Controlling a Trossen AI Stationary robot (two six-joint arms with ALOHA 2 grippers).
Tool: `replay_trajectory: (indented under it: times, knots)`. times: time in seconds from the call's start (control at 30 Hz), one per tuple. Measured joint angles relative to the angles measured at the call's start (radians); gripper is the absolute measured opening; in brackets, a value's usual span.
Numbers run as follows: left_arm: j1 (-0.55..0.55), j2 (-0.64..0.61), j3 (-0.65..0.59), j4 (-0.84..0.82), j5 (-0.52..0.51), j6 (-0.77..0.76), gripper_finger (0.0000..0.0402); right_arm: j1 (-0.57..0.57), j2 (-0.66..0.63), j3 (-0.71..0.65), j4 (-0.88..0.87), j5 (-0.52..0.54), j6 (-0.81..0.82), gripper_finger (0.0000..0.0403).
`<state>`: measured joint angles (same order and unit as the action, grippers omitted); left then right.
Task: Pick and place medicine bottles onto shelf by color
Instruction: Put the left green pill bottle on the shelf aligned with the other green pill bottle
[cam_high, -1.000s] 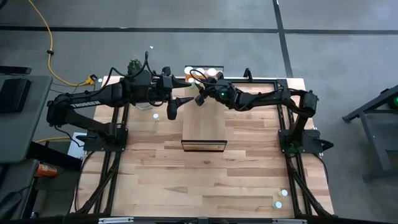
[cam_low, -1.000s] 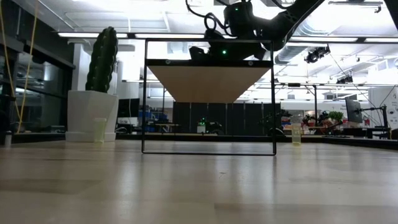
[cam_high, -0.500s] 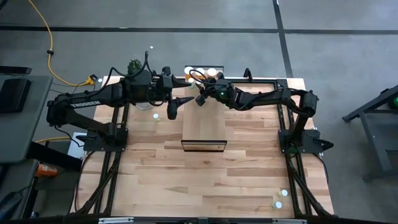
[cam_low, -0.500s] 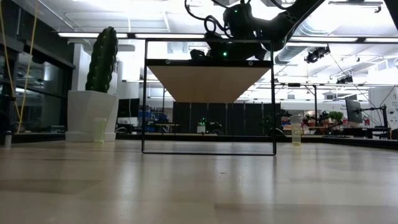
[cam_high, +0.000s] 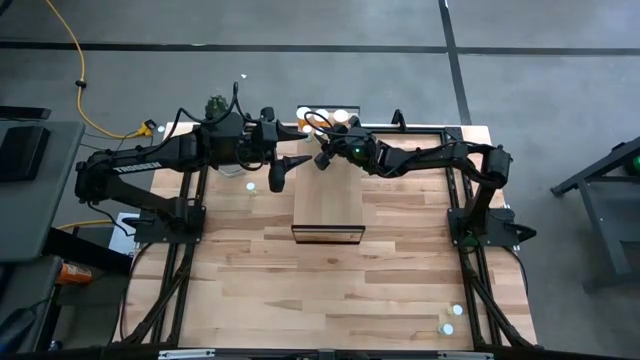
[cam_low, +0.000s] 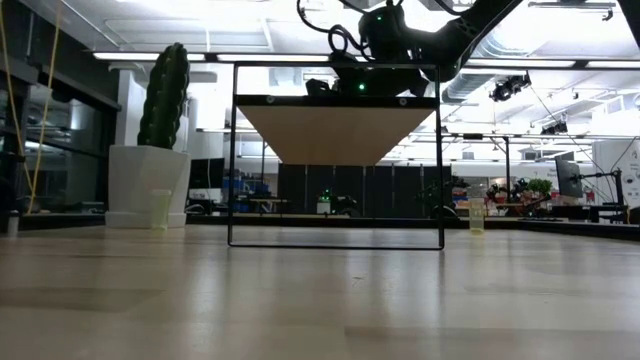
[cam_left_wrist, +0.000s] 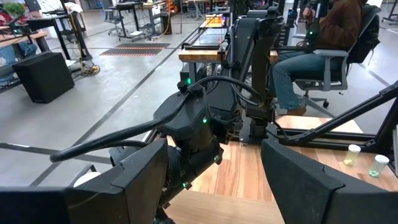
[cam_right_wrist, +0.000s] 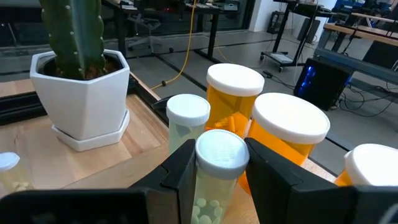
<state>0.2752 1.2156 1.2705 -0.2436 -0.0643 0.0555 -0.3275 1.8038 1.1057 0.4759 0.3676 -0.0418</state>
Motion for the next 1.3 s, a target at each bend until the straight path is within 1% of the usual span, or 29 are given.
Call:
replay_trajectory:
  times: [1.3]
  knots:
    - [0.000, 0.000, 0.000, 0.001, -0.003, -0.001, 0.0250, 0.000, -0.001, 0.001, -0.013, 0.000, -0.003, 0.0111]
